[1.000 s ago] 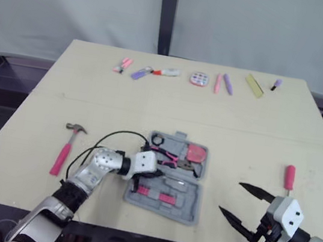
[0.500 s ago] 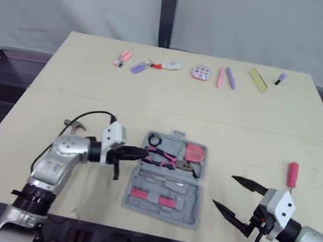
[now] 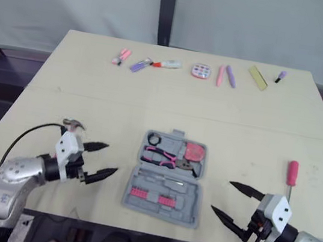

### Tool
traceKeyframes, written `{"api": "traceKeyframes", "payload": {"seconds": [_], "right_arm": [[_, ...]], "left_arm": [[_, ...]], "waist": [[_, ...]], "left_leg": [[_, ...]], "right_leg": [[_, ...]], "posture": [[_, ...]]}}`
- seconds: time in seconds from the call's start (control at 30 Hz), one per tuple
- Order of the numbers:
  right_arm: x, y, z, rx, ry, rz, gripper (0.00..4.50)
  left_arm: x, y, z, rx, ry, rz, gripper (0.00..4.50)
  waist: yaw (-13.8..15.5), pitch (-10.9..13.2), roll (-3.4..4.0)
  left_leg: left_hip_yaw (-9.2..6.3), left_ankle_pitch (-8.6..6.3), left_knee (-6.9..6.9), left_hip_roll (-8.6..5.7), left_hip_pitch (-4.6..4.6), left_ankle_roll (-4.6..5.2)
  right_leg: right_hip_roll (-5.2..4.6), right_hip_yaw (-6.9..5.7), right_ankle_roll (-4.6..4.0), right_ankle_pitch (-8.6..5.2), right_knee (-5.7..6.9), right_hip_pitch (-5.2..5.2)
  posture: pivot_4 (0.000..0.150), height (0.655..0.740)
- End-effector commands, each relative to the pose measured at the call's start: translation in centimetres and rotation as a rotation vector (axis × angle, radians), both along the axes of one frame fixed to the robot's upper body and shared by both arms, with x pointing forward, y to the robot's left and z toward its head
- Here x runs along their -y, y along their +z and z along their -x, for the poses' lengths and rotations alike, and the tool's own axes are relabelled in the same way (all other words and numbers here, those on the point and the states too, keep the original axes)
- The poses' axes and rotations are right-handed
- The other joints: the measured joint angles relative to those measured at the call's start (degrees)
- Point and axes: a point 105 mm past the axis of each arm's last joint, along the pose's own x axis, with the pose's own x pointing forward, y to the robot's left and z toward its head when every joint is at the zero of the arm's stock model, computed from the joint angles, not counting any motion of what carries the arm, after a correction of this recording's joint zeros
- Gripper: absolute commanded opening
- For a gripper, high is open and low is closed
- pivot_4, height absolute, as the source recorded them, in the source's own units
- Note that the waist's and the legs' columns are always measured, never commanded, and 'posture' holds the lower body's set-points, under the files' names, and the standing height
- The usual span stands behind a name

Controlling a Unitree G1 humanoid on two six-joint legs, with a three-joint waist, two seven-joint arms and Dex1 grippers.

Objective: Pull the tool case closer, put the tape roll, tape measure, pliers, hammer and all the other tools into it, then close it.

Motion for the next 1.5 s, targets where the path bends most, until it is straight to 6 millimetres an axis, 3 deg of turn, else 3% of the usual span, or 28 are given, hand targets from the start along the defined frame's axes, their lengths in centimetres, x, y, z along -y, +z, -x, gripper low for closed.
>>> {"api": "traceKeyframes", "payload": {"seconds": [0.03, 0.27, 0.87, 1.0, 1.13, 1.33, 1.5], "right_arm": [[0.0, -0.3, 0.3, 0.004, 0.011, -0.002, 4.50], [0.2, -0.6, 0.3, -0.006, 0.013, -0.001, 4.50], [0.0, -0.6, 0.2, -0.004, 0.018, -0.007, 4.50], [-0.1, -0.2, 0.1, 0.007, 0.031, -0.012, 4.50], [-1.2, 1.7, 0.2, 0.052, 0.108, -0.053, 4.50], [-3.1, 3.6, 0.2, 0.094, 0.221, -0.113, 4.50], [-3.4, 3.6, 0.1, 0.092, 0.237, -0.104, 4.50]], "left_arm": [[-2.3, -1.1, 2.3, 0.001, 0.081, -0.051, 4.48], [-3.8, -2.5, 3.4, -0.011, 0.134, -0.086, 4.48], [-2.9, -1.1, 2.3, 0.027, 0.127, -0.061, 4.48], [-3.7, -0.3, 1.0, 0.014, 0.268, -0.018, 4.48], [-5.7, 1.8, -0.9, 0.012, 0.546, 0.079, 4.48], [-8.2, 1.8, -1.5, -0.074, 0.814, 0.076, 4.48], [-8.7, 1.5, -1.7, -0.105, 0.834, 0.022, 4.48]], "waist": [[-0.31, 0.01, -0.01], [0.48, 0.13, -0.04], [0.34, 0.14, -0.03], [0.34, 0.14, -0.03], [0.38, 0.15, -0.06], [-0.08, 0.17, -0.08], [-0.06, 0.18, -0.12]], "left_leg": [[0.00, 0.00, -0.02, 0.03, 0.00, -0.01], [-0.02, 0.07, -0.06, 0.04, -0.01, -0.16], [-0.02, 0.07, -0.14, 0.08, -0.01, -0.17], [-0.02, 0.07, -0.13, 0.08, -0.01, -0.17], [-0.02, 0.07, -0.11, 0.09, -0.03, -0.17], [-0.03, 0.07, -0.12, 0.11, -0.02, -0.17], [-0.04, 0.08, -0.11, 0.13, -0.02, -0.20]], "right_leg": [[0.00, 0.00, 0.00, 0.00, -0.09, 0.02], [-0.06, 0.01, -0.02, -0.01, -0.48, 0.09], [0.00, -0.05, -0.02, -0.01, -0.32, 0.05], [0.00, -0.03, -0.02, -0.01, -0.30, 0.05], [0.02, -0.02, -0.01, -0.01, -0.23, 0.05], [0.08, -0.05, -0.01, 0.00, -0.19, 0.04], [0.11, -0.04, -0.01, 0.00, -0.19, 0.03]], "posture": [[0.150, 0.7400], [0.150, 0.7400], [0.150, 0.7400], [0.150, 0.7400], [0.150, 0.7400], [0.150, 0.7400], [0.150, 0.7400]]}}
